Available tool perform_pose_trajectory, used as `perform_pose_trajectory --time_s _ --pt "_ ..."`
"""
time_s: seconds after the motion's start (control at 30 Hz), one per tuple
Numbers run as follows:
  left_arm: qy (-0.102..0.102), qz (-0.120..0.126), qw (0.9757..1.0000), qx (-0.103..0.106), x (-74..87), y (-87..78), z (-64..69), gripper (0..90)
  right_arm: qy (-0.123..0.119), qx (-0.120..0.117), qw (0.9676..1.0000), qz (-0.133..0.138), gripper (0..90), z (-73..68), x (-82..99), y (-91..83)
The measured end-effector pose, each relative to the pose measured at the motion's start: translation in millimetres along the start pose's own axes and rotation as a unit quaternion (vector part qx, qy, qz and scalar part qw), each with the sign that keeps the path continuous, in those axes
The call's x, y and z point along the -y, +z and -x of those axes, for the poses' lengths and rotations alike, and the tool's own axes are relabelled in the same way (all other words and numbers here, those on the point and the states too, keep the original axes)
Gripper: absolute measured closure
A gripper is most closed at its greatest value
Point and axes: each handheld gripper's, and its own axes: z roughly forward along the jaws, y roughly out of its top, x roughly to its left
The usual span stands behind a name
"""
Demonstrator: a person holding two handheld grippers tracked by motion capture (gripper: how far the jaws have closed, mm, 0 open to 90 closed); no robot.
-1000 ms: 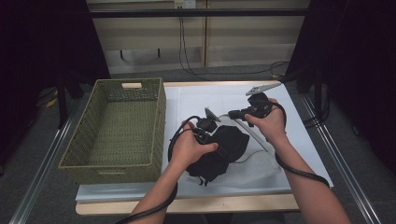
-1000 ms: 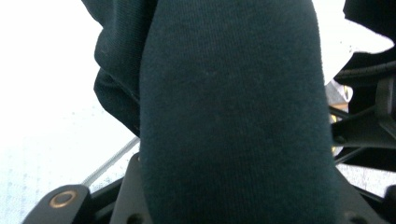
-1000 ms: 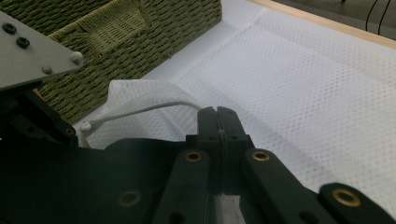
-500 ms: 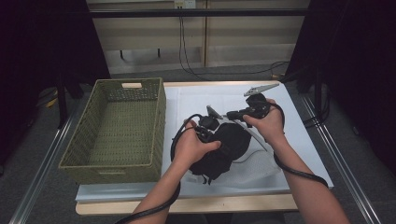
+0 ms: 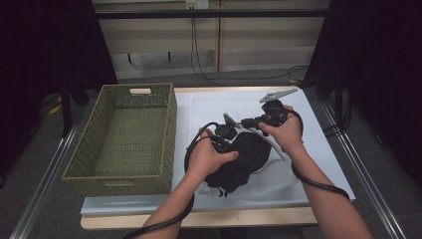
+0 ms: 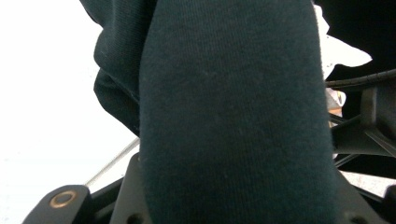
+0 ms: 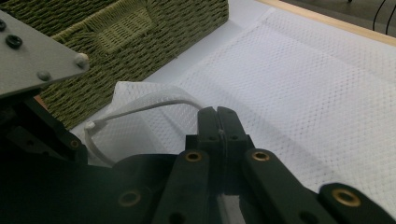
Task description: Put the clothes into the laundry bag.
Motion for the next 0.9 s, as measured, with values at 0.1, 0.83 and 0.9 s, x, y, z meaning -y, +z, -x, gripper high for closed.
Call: perform_pose_trajectory --time_s 0.1,0.83,0.9 --pt "0.0 -0.002 1.0 -0.002 -1.8 1.1 0.7 61.1 -0.003 -0.003 1.0 0.001 90.0 -0.5 0.0 -0.1" --pt "-0.045 0.022 0.998 -0.038 -3.3 0.6 -18.0 60.9 -0.007 -0.01 0.9999 0.005 90.0 -4.3 -0.8 -3.5" --pt "-0.045 0.017 0.9979 -0.043 -3.7 2.5 -16.2 61.0 -0.008 -0.011 0.9999 0.006 90.0 -4.9 -1.0 -3.0"
